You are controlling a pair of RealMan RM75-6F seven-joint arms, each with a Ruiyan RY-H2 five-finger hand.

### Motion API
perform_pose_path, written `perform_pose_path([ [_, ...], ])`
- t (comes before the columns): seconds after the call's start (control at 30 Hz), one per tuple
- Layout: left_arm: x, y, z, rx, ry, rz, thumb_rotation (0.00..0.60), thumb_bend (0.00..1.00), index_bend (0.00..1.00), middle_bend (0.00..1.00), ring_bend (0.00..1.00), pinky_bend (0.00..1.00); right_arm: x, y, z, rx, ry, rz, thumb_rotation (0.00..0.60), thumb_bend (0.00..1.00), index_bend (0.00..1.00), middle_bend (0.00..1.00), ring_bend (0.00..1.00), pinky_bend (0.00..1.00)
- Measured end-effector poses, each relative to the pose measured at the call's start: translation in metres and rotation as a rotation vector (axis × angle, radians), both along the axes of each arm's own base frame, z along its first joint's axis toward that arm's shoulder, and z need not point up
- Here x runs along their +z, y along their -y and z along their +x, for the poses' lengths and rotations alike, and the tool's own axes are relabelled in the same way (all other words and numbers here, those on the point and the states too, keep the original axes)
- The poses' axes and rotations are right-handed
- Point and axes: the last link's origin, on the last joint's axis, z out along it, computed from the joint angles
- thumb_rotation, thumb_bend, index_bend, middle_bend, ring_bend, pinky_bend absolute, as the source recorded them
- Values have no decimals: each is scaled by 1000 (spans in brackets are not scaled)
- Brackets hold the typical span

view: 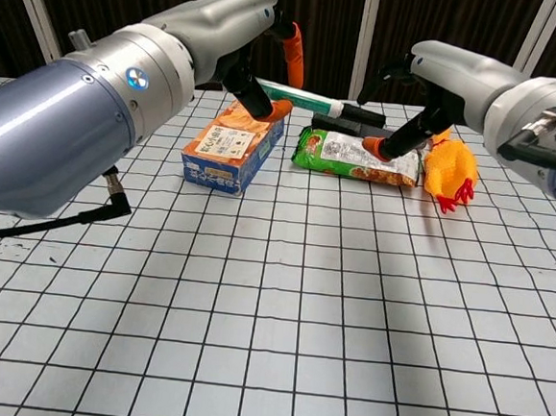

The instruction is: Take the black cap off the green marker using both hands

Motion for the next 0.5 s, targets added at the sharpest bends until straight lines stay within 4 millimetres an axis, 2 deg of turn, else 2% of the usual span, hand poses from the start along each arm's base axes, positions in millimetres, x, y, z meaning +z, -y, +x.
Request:
perform_pose_path([
  [0.27,-1,-2,-4,-4,-7,11,600,577,640,254,0,0,8,-1,-4,-12,-6,-16,600,374,337,52,41,69],
  [0.5,7,0,0,-25,11,33,600,582,647,258,0,0,5,0,-9,-32,-8,-3,600,374,351,52,41,69],
])
